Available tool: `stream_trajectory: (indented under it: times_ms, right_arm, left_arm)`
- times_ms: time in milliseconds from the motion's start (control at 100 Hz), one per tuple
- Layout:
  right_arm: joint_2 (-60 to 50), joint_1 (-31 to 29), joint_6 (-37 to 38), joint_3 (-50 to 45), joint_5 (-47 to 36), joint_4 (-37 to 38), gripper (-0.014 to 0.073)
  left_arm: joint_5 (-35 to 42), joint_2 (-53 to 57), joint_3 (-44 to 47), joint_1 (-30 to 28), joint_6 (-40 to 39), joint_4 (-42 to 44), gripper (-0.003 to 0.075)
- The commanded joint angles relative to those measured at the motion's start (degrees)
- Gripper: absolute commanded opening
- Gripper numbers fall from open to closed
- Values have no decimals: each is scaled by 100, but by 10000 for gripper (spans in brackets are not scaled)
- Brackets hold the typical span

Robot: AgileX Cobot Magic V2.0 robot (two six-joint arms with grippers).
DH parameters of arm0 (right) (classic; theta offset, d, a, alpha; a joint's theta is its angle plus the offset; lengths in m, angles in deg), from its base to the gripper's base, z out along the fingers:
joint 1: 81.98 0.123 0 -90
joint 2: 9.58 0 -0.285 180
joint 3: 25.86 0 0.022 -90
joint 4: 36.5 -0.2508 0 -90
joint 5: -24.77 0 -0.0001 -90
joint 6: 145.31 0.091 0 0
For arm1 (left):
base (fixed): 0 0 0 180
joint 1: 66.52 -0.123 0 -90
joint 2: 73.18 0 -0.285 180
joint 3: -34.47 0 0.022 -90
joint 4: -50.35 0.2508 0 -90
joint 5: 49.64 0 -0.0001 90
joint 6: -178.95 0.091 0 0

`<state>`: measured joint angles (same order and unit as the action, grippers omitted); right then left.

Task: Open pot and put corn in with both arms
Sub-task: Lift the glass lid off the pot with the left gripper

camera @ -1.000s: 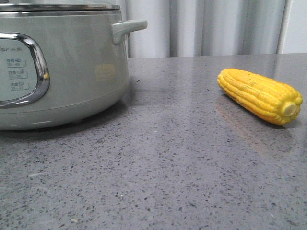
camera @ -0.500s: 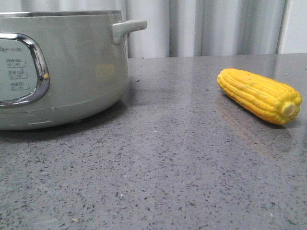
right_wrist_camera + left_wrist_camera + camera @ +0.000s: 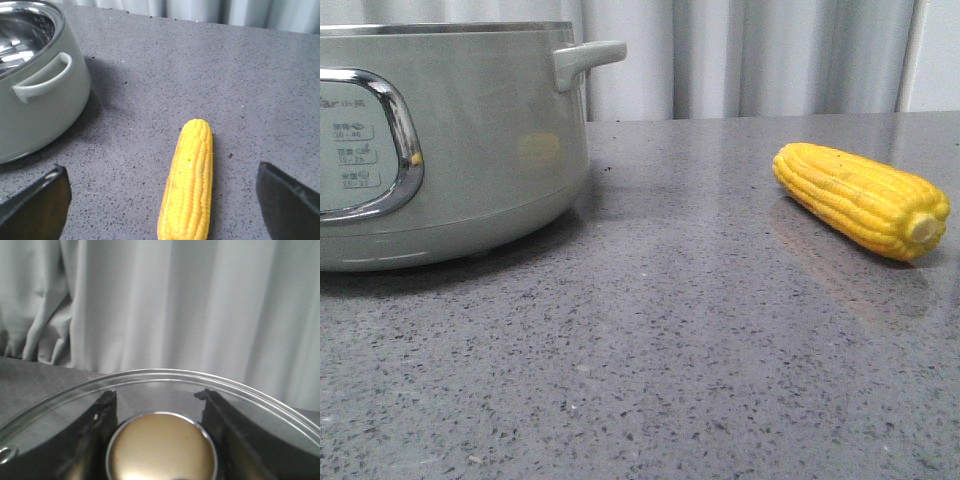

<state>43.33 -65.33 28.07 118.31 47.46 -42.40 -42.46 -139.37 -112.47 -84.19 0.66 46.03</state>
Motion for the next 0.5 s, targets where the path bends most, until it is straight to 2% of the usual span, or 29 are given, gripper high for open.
stream_trajectory:
  times_ms: [0, 490]
  right_arm:
    - [-1, -36, -72, 224, -422, 5, 636]
    - [-1, -36, -72, 224, -397, 5, 636]
  left_arm:
    - [1367, 36, 97, -233, -6, -267, 105]
    - [1529, -866, 935, -265, -6, -363, 106]
